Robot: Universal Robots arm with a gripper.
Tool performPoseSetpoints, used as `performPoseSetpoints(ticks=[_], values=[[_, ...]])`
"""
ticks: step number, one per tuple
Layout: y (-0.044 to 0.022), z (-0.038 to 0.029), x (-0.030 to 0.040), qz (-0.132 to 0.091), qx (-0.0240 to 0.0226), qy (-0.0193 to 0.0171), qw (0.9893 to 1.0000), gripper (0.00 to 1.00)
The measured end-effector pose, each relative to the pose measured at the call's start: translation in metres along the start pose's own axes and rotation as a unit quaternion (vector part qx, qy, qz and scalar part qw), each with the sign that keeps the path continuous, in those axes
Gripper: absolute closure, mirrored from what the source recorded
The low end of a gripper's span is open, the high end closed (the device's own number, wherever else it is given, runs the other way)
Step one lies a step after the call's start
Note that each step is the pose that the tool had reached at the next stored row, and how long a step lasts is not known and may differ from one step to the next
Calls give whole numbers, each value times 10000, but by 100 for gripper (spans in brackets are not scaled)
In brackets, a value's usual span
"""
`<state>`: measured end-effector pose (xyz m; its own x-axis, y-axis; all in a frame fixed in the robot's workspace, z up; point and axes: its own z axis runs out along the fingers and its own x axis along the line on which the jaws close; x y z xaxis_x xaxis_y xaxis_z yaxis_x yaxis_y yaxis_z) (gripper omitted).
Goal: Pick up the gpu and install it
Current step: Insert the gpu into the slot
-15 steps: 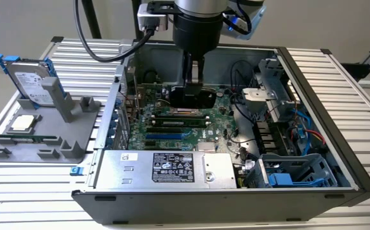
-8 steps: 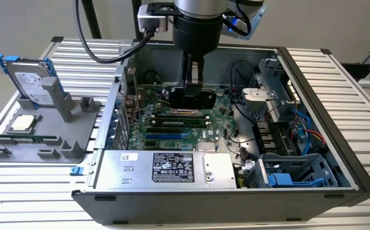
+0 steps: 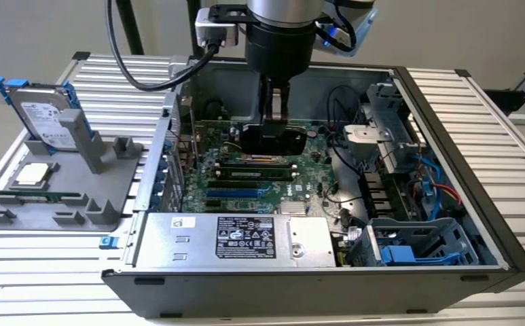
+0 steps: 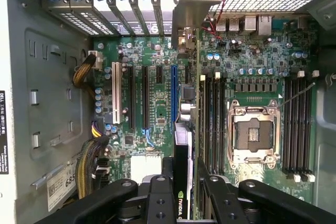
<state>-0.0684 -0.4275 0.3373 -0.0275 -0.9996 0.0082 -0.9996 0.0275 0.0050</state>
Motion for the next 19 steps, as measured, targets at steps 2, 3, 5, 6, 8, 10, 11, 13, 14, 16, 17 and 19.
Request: performPoseSetpoints(ticks=[2,3,5,6,8,10,11,13,14,16,17,19], values=[[0,5,0,0,0,0,10000,100],[0,8,0,0,0,0,10000,100],[0,19,0,0,0,1,10000,100],[0,24,0,0,0,2,10000,100],[0,37,0,0,0,4,10000,100],[0,50,0,0,0,7,10000,100],[0,56,0,0,0,9,10000,100],[0,69,0,0,0,14,10000,100],[0,75,0,0,0,18,10000,100],[-1,87,-1,0,0,26,10000,100],[-1,92,-1,0,0,30,10000,100],[-1,102,-1,0,1,37,10000,100]])
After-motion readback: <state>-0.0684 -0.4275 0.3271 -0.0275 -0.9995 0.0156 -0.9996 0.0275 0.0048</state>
